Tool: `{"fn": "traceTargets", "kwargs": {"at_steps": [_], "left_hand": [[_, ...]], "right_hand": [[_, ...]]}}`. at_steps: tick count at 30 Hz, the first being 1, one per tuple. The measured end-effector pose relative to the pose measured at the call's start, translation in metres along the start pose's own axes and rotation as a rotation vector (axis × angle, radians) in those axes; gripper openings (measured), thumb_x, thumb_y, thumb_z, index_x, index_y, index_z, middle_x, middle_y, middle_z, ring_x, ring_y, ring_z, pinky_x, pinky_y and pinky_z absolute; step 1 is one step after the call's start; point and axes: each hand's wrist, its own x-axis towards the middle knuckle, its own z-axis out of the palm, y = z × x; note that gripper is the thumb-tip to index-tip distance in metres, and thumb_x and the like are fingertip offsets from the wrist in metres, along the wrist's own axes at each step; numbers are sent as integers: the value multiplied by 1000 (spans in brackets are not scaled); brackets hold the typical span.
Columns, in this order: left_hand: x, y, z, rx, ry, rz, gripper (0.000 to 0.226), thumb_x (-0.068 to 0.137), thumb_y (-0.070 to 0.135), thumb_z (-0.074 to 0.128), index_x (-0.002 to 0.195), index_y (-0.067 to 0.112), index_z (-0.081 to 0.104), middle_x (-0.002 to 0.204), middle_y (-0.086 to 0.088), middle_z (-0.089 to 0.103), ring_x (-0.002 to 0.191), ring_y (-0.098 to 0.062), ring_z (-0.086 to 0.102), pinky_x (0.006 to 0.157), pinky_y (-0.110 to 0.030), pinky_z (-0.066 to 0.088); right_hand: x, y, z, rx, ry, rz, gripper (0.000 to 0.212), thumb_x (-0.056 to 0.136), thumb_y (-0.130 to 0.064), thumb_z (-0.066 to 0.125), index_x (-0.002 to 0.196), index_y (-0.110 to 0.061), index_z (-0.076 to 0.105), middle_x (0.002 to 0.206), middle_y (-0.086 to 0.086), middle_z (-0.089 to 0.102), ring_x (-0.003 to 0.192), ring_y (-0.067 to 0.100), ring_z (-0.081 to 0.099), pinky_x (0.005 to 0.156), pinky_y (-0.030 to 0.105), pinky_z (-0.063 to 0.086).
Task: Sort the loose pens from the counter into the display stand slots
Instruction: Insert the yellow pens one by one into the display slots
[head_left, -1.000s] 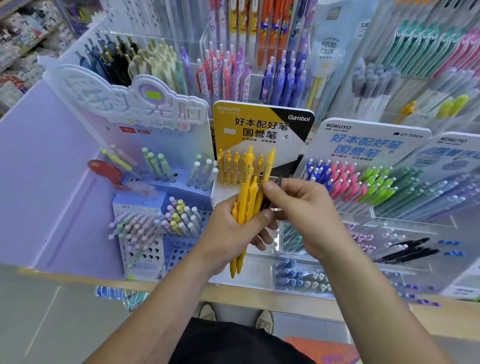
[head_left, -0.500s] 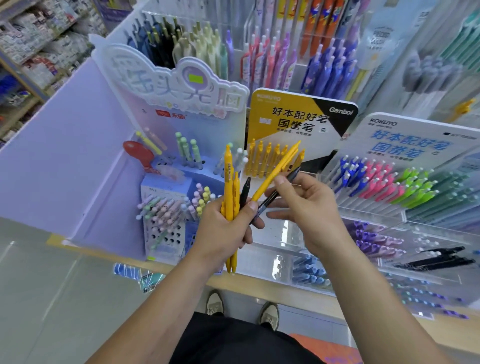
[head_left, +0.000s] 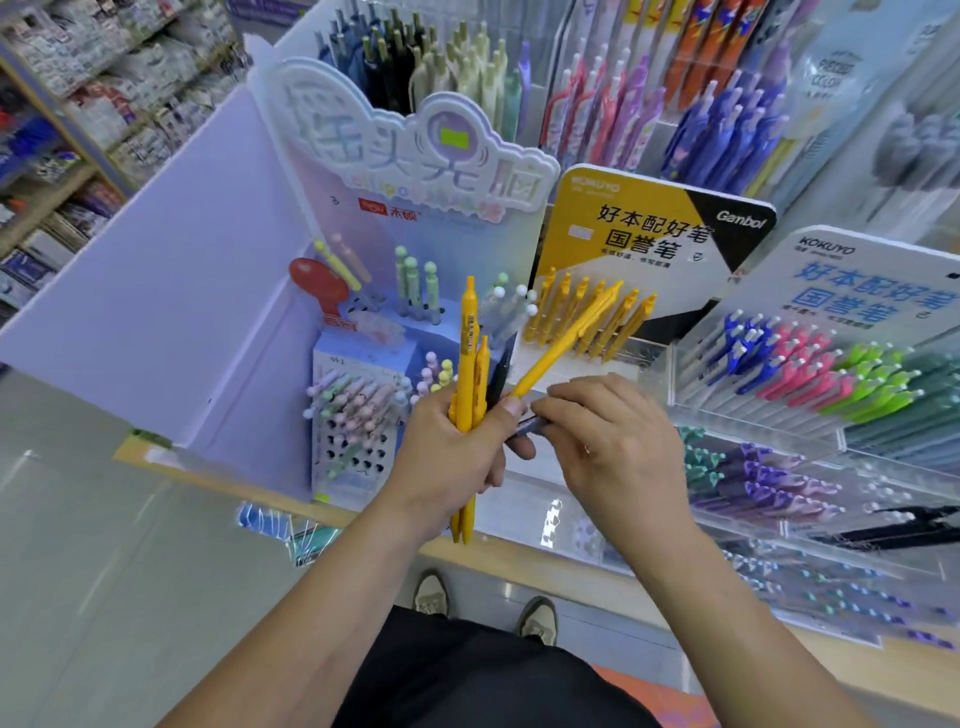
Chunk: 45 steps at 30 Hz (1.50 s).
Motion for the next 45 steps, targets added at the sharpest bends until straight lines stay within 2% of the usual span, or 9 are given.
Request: {"fn": "traceTargets", "kwargs": {"at_steps": [3,8,12,15,21,28,36,40,45], "left_hand": [[1,-2,-9,33,112,4,24,104,21,65,94,-1,71,69,-13,74,45,-20,51,45,-27,44],[-4,-13,-22,101,149,0,27,103,18,65,82,1,68,60,-5,69,43,-16,50,46,-25,45],[-8,-26,-21,61,132,-74,28,103,19,65,83,0,67,62,-7,68,44,-18,48,48,-33,48],[-6,-35,-23,63,133,-98,24,104,19,65,87,3,70,62,-6,67,45,-18,48,51,-38,50],[-2,-47,-28,84,138,-107,26,103,22,67,81,8,69,63,-4,68,48,-17,52,49,-30,52],[0,-53,-31,48,142,-130,21,103,21,68,86,8,70,63,-4,67,50,-16,53,46,-28,49],[4,-52,-31,67,122,-140,22,102,24,68,85,10,70,62,-2,67,52,-16,55,52,-32,53],[4,-53,-33,56,120,-138,21,103,23,67,88,9,71,64,-2,68,52,-16,55,50,-28,52],[2,-54,-34,45,122,-146,23,102,23,68,88,6,70,64,-2,68,52,-16,55,49,-25,51]], "right_hand": [[-8,2,-1,84,-11,181,7,90,-18,79,97,-20,78,105,4,65,88,22,66,63,39,54],[-8,-6,6,641,35,761,24,89,-11,78,90,-34,72,81,-16,71,75,12,67,72,28,56],[-5,-12,29,761,3,899,12,93,-6,73,101,-13,72,81,-13,75,82,5,72,78,29,58],[-2,-16,46,740,-8,886,12,95,-3,68,101,-14,70,80,-18,73,81,-2,70,78,16,54],[5,-8,70,664,-13,868,12,98,-13,66,108,-19,65,93,-14,72,92,7,70,85,29,57],[-10,-6,66,591,25,819,14,102,-12,60,113,-20,64,88,-27,71,86,8,68,74,26,55],[-6,-9,77,526,-66,716,16,99,-7,61,108,-20,65,88,-15,72,84,1,68,75,16,52],[-9,-8,90,417,-93,698,14,98,-12,63,110,-16,70,92,-5,75,86,7,69,77,24,54],[-4,-8,102,326,-140,748,7,94,-19,70,89,-17,74,80,-6,74,75,11,66,61,20,42]]}}
